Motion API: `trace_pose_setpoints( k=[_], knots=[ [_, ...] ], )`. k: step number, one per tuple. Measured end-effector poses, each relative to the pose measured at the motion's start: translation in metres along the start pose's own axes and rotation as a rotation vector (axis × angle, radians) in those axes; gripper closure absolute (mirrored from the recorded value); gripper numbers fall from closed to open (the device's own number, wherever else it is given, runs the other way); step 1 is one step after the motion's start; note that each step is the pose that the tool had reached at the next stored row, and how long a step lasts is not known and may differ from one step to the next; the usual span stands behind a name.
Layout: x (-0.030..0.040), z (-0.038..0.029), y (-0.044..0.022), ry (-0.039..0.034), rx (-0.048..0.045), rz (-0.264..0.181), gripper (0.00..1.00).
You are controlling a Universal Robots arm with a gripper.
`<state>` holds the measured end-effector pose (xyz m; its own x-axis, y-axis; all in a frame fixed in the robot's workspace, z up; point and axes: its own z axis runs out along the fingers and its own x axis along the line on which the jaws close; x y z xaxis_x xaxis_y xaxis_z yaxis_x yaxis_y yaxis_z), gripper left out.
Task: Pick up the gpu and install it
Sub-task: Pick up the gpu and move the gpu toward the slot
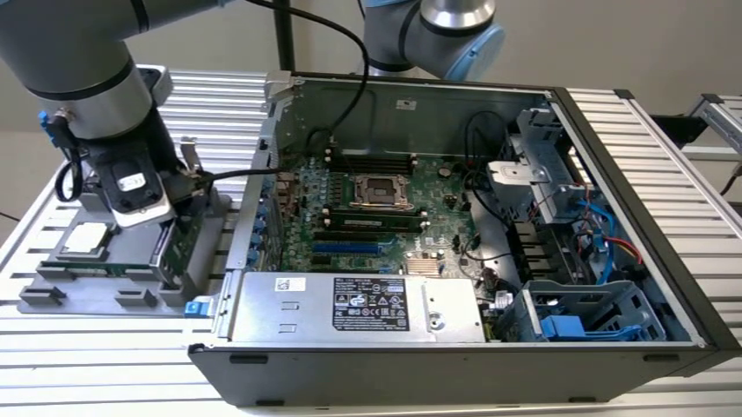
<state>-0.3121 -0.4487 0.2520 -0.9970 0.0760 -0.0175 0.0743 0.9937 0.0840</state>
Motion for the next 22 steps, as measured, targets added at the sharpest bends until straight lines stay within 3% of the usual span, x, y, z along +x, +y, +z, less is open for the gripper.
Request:
trace_pose_setpoints(
  k=[22],
  knots=[
    [-0.0003,-0.0197,0.0017,0.0,0.0,0.0,1.0]
  ],
)
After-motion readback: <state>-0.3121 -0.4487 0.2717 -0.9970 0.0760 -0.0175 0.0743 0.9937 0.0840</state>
